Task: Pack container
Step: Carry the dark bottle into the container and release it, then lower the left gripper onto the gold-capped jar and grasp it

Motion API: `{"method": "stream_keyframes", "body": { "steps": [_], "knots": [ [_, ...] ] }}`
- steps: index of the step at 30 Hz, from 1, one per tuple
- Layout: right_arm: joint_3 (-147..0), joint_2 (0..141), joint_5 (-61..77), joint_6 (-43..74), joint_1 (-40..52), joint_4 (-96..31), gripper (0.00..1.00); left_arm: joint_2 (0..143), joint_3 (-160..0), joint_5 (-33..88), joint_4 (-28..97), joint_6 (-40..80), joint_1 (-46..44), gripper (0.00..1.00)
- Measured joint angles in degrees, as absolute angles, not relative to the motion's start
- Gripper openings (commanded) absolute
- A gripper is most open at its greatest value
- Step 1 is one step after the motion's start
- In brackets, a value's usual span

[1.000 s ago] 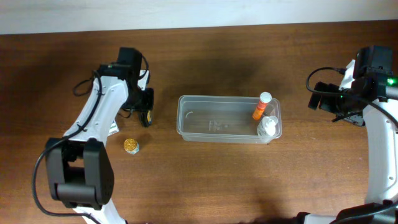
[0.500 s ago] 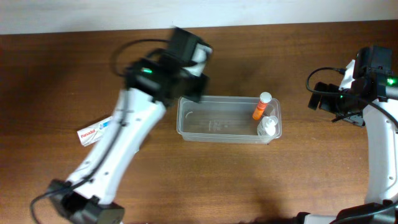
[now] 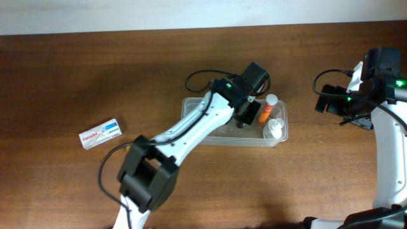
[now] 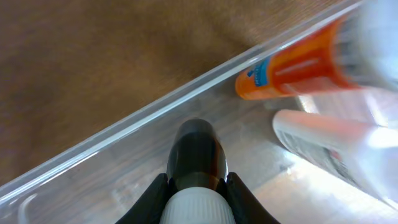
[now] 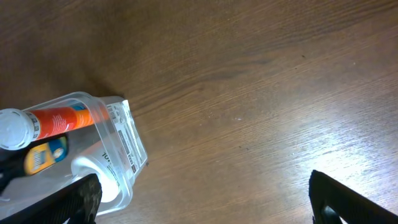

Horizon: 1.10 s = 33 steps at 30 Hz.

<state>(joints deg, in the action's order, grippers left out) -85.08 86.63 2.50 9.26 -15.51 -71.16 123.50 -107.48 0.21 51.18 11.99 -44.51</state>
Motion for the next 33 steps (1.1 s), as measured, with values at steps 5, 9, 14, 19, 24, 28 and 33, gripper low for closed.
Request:
{"method": "stream_keyframes", "body": {
  "steps": [5,9,14,19,24,28,33],
  "knots": [
    [-85.1,86.6,2.5,9.3,-15.5,-71.1,0.98,125.2,-107.5,0.2,50.9,12.4,-44.6,0.46],
    [-85.1,86.6,2.5,9.2,-15.5,-71.2,0.98,125.2,-107.7,0.2,51.8,13.0,-44.6,0.67],
    [-85.1,86.6,2.5,9.2,-15.5,-71.4,0.98,124.3,-115.1,-0.1,62.5,12.6,-44.2,0.99],
    [-85.1,86.6,2.5,9.2,-15.5,-71.4,0.98,115.9,-121.7,-3.6,72.8,12.3,-40.1,0.99],
    [-85.1,86.6,2.5,9.2,-15.5,-71.4,0.98,105.4,-123.9,-7.5,84.5,14.5,-29.3,1.00],
    [-85.1,86.6,2.5,9.3,-15.5,-71.4,0.98,103.7,-122.7,-9.1,90.4,16.7,-18.4,0.99],
    [-85.1,86.6,2.5,9.2,-15.5,-71.4,0.98,104.6,-110.6,-8.3,86.6,17.6,-9.3,0.99]
  ]
}}
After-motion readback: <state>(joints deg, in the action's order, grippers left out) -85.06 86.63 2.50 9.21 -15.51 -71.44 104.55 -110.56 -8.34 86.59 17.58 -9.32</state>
